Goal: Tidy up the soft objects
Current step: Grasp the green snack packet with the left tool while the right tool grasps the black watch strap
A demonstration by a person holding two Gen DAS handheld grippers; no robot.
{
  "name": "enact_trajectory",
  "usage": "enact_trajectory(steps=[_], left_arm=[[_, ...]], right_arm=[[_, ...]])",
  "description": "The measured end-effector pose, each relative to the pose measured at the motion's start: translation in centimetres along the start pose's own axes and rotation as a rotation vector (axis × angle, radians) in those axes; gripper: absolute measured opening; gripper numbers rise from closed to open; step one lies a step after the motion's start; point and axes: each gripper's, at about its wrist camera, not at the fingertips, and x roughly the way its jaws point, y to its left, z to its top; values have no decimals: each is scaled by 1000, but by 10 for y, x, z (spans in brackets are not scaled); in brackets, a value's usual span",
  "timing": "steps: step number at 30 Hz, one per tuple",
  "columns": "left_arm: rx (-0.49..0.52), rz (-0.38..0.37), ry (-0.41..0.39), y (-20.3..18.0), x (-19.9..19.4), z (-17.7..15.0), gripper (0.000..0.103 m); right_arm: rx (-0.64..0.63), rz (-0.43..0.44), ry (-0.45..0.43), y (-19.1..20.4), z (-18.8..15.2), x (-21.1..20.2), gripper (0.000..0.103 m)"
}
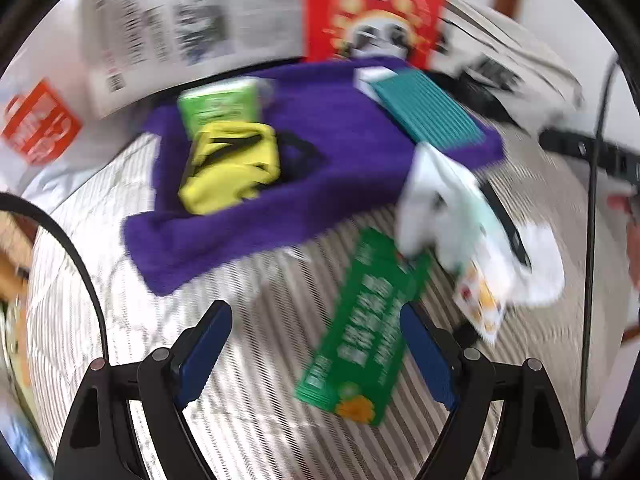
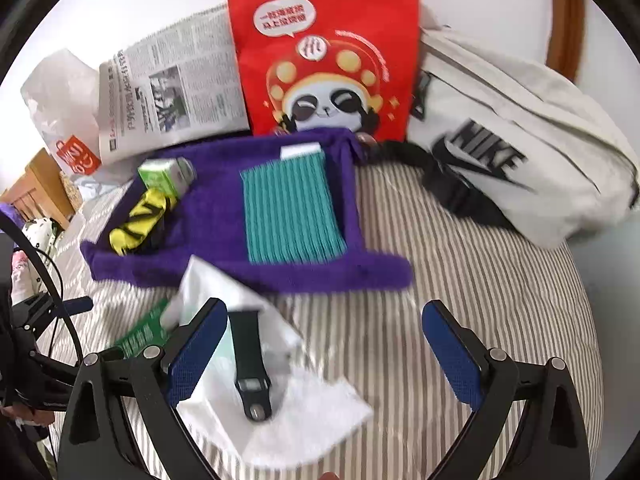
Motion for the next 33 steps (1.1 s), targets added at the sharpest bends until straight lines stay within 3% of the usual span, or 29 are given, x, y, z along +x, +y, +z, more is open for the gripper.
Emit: enact_trajectory(steps=[6, 9, 11, 16, 18, 20, 27, 33], left_arm=[[174, -30, -4, -27, 13, -13, 85], [215, -18, 6, -30, 22, -15, 84], [218, -55, -17, -28, 21, -16, 83], [220, -102, -35, -27, 22, -14, 61], [244, -111, -41, -31, 23, -12, 45], [257, -124, -42, -34, 19, -13, 40], [178, -130, -12, -29, 14, -13, 31], [108, -83, -11, -26, 9, -18, 29]], right_arm=[[43, -33, 13, -17, -31, -13, 97], [57, -53, 25, -25, -43, -14, 97], [69, -60, 29, -30, -48, -14, 97], [98, -64, 47, -39, -59, -9, 97], [101, -68, 53, -40, -61, -5, 97], [100, -66, 55, -40, -62, -4, 97], [100, -16, 48, -38, -64, -9, 97], [62, 68, 52, -14, -57, 3, 97]])
